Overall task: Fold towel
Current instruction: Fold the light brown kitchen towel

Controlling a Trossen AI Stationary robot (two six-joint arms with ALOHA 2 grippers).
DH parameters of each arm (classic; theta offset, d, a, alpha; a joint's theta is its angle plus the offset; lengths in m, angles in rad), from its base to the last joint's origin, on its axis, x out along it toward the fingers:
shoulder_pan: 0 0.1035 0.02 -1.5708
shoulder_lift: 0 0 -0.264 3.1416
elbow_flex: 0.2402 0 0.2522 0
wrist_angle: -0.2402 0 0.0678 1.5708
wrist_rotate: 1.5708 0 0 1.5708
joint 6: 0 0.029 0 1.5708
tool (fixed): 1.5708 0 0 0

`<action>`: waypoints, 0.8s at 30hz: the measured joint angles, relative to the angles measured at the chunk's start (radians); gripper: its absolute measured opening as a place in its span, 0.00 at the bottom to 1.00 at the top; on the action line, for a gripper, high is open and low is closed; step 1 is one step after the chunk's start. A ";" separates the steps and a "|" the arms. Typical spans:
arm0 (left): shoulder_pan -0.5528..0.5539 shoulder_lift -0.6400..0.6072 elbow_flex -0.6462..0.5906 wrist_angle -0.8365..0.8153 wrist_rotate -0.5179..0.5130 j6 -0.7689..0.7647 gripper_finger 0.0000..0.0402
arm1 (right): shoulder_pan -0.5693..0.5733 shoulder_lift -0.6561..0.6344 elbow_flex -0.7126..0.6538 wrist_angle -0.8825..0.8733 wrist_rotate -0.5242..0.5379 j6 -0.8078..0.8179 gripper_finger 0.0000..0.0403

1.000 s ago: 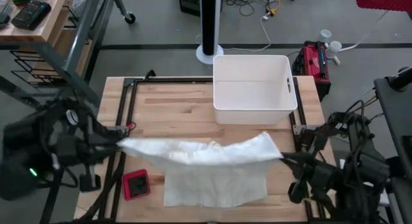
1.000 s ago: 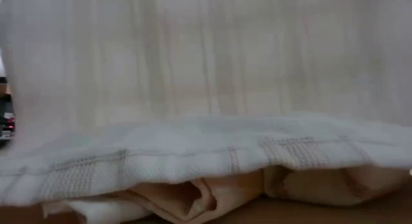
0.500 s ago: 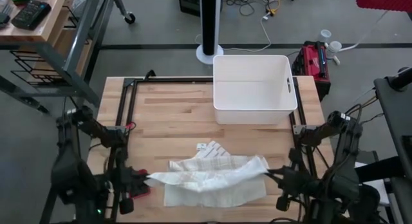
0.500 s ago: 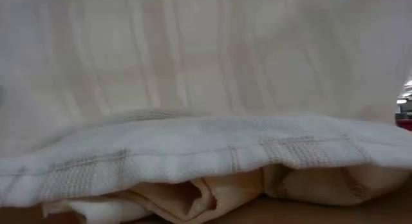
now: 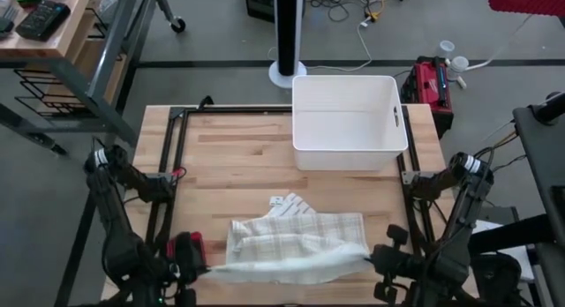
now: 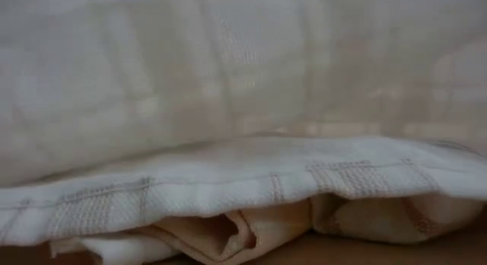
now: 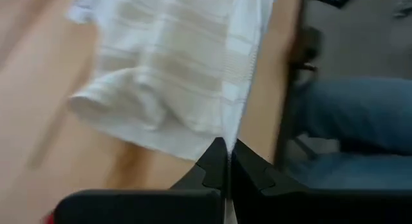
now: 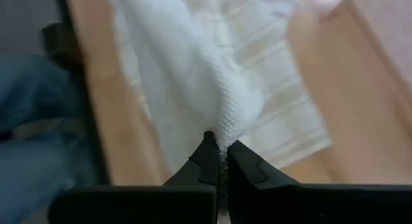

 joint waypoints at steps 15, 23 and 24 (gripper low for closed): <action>0.011 -0.001 -0.122 0.264 0.041 -0.042 0.45 | -0.003 0.002 -0.092 0.208 -0.228 0.085 0.43; 0.045 -0.001 -0.250 0.263 -0.026 -0.318 0.54 | -0.005 0.002 -0.203 0.169 -0.141 0.296 0.55; 0.054 -0.001 -0.272 0.263 -0.036 -0.367 0.53 | -0.010 0.001 -0.226 0.155 -0.143 0.338 0.55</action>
